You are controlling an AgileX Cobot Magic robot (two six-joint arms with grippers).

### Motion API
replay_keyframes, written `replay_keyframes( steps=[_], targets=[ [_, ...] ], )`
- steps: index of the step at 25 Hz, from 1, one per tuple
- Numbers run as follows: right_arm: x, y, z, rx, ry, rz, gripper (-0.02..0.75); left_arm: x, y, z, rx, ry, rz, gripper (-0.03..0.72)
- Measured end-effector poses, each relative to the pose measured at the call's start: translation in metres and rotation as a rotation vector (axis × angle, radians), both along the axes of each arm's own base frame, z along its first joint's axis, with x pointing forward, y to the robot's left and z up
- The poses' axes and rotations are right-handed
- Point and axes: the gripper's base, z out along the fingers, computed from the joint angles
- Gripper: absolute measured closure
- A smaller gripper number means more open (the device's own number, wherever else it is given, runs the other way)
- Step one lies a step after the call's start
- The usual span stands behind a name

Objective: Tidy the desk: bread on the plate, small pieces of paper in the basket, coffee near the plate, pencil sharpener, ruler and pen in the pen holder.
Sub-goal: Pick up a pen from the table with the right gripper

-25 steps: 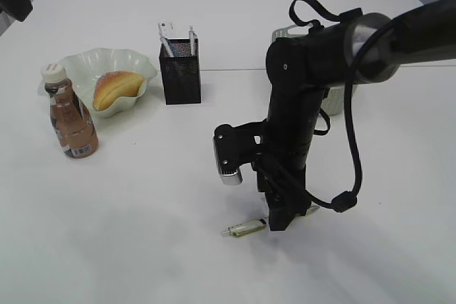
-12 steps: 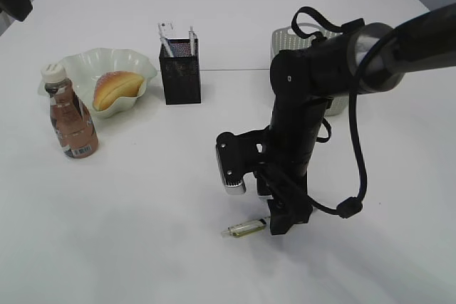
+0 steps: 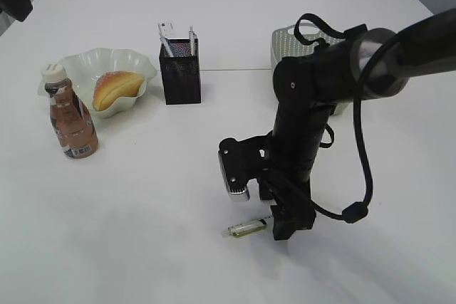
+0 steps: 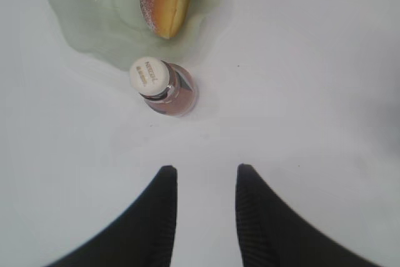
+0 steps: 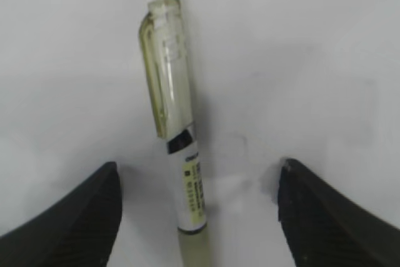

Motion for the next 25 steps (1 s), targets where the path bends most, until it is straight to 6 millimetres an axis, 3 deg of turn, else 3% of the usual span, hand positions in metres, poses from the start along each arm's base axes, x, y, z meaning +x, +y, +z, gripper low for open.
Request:
replay_keyframes(
  steps=[25],
  targets=[
    [-0.0086, 0.0019, 0.0017, 0.022, 0.093, -0.028, 0.168, -0.0001, 0.0, -0.0001, -0.003, 0.002, 0.007, 0.449]
  ],
)
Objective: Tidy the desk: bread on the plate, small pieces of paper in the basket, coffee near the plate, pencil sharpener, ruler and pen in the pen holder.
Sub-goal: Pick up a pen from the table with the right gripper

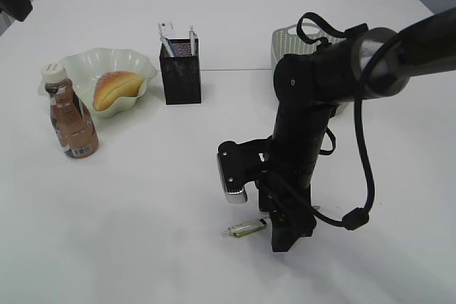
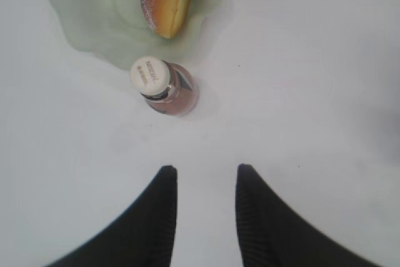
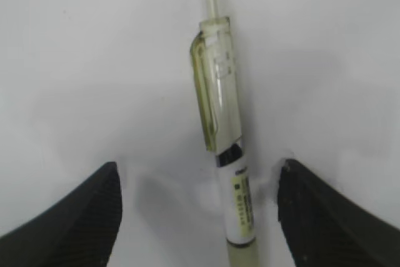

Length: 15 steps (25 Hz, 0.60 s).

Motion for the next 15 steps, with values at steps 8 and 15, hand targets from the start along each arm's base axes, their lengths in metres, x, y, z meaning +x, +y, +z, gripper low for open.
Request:
replay_keyframes(
  steps=[8, 15],
  targets=[
    [-0.0009, 0.0004, 0.0002, 0.004, 0.011, -0.004, 0.168, 0.0, 0.0, 0.0, 0.0, 0.0, 0.0, 0.449],
    [0.0028, 0.0019, 0.0, 0.02, -0.029, -0.013, 0.228, 0.0, 0.0, 0.0, 0.0, 0.0, 0.0, 0.449]
  ],
)
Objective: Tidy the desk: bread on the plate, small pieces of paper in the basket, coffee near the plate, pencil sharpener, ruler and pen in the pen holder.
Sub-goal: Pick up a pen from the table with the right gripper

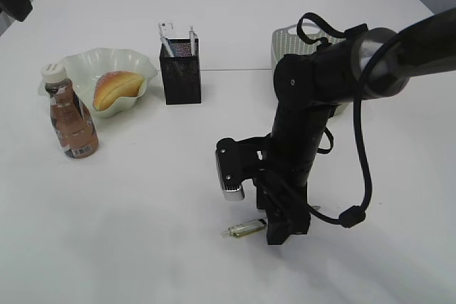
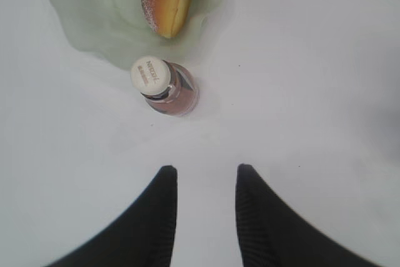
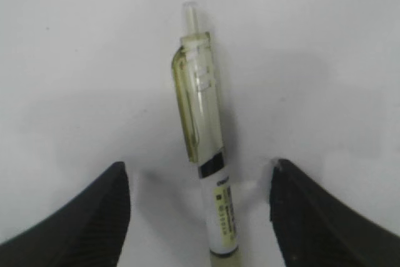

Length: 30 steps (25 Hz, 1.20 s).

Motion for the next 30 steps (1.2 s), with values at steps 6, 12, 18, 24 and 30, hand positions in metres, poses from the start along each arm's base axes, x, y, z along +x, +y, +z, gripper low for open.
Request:
replay_keyframes(
  steps=[6, 12, 18, 24, 30],
  targets=[
    [0.0002, -0.0001, 0.0, -0.001, -0.003, 0.001, 0.367, 0.0, 0.0, 0.0, 0.0, 0.0, 0.0, 0.449],
    [0.0012, -0.0016, -0.0013, -0.017, -0.014, 0.015, 0.458, 0.0, 0.0, 0.0, 0.0, 0.0, 0.0, 0.449],
    [0.0022, -0.0018, -0.0043, -0.026, -0.012, 0.02, 0.472, 0.0, 0.0001, 0.0, 0.001, 0.0, 0.0, 0.449],
    [0.0037, -0.0012, -0.0058, -0.026, -0.017, 0.021, 0.555, 0.0002, 0.0006, 0.0, 0.007, -0.002, 0.001, 0.449],
    [0.006, -0.0004, -0.0057, -0.029, -0.02, -0.066, 0.675, 0.0002, 0.0006, 0.0, 0.007, -0.002, 0.001, 0.449]
  ],
)
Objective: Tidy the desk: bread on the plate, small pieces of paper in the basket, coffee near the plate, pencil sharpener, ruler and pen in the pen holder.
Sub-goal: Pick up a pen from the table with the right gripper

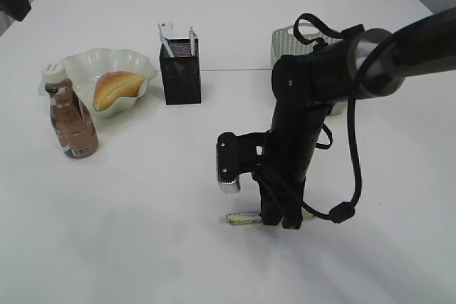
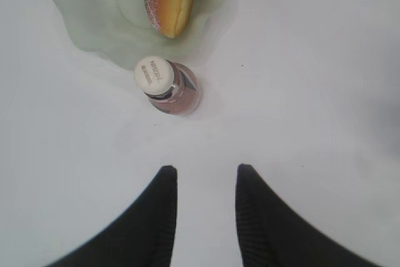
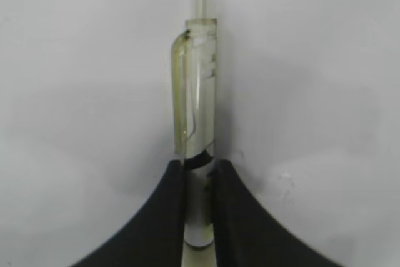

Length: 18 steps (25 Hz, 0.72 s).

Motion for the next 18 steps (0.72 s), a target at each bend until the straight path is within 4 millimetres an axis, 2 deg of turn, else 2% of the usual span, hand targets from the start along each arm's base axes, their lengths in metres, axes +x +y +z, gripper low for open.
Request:
replay_keyframes(
  steps=[10, 13, 18],
  targets=[
    [0.018, 0.009, 0.013, -0.032, 0.078, -0.58, 0.677, 0.0, 0.0, 0.0, 0.0, 0.0, 0.0, 0.449],
    [0.021, 0.013, 0.027, -0.043, 0.121, -0.69, 0.677, 0.0, 0.0, 0.0, -0.001, 0.0, 0.001, 0.449],
    [0.022, 0.019, 0.046, -0.044, 0.201, -0.779, 0.677, 0.0, 0.0, 0.0, -0.006, 0.001, 0.011, 0.449]
  ],
)
